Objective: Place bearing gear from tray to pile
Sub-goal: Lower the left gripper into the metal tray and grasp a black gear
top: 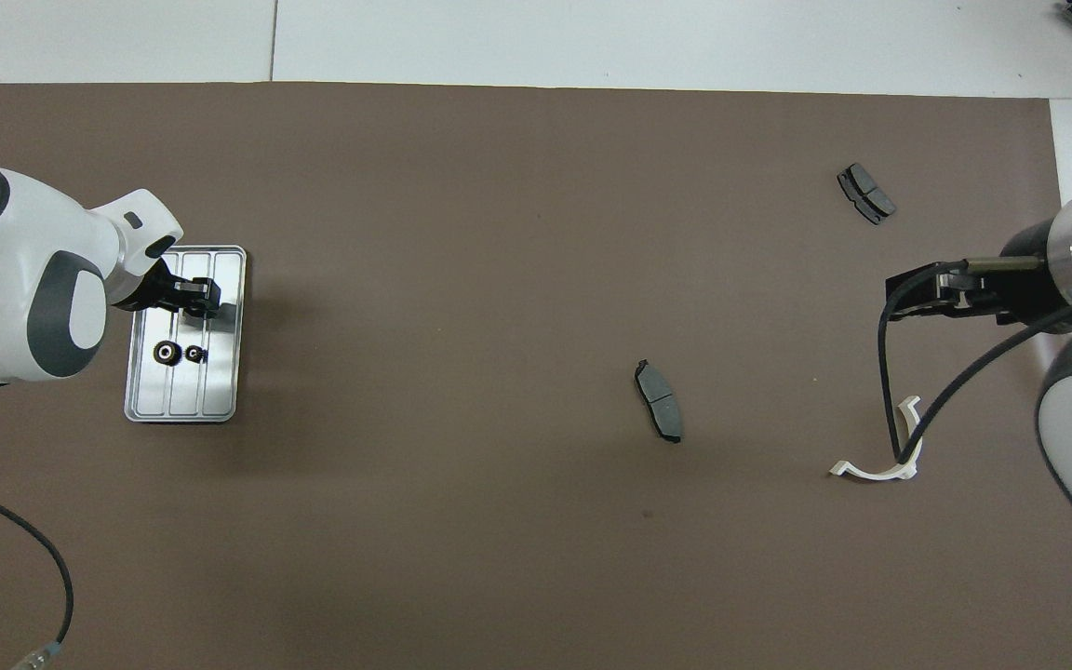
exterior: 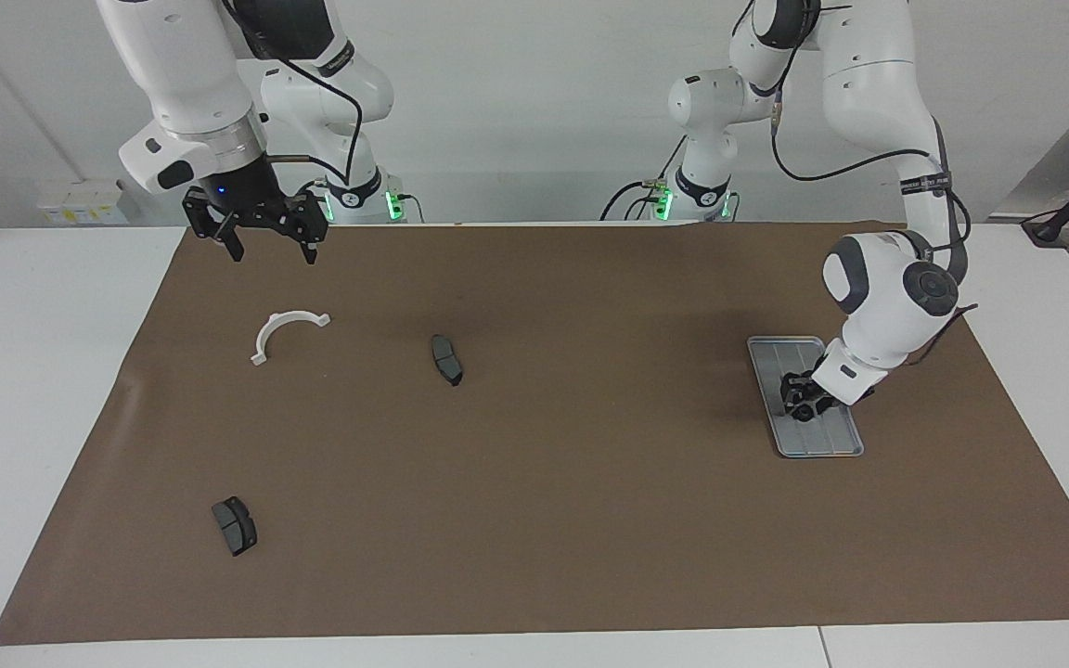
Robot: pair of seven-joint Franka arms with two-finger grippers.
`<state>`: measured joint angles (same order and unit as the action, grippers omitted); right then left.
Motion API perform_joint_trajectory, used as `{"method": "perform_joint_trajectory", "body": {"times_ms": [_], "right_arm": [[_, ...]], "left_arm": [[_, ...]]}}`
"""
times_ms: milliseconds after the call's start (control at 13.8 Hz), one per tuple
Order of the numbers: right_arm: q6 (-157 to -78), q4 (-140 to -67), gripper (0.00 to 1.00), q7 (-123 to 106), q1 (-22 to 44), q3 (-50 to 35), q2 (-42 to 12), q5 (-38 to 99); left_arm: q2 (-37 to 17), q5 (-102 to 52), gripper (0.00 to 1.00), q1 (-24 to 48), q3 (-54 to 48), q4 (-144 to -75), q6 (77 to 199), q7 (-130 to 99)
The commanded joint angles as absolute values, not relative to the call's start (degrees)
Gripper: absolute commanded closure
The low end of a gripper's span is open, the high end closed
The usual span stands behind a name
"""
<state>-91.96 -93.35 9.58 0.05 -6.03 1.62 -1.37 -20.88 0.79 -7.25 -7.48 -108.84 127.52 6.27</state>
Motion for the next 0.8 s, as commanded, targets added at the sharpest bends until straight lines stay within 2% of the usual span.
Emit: {"method": "perform_joint_trajectory", "body": {"times_ms": [0, 218, 363, 725], "right_arm": [[-91.7, -94.6, 0.0, 9.0, -0.3, -6.2, 2.7, -0.2], [-91.7, -94.6, 0.0, 9.0, -0.3, -6.2, 2.8, -0.2], [-91.7, -94.6, 0.0, 9.0, -0.3, -6.2, 2.8, -0.2], [-91.7, -94.6, 0.0, 8.9, -0.3, -6.2, 2.8, -0.2]], "left_arm": [[-20.0, 1.5, 0.53, -7.6, -7.6, -111.7, 130.3, 6.9], [-19.9, 1.5, 0.59, -7.7, -7.6, -112.5, 131.7, 7.1], [-20.0, 1.5, 0.67, -7.8, -7.6, -112.4, 131.7, 7.2], [-20.7, 1.6, 0.97, -7.2, -7.6, -109.1, 130.8, 6.8]]}}
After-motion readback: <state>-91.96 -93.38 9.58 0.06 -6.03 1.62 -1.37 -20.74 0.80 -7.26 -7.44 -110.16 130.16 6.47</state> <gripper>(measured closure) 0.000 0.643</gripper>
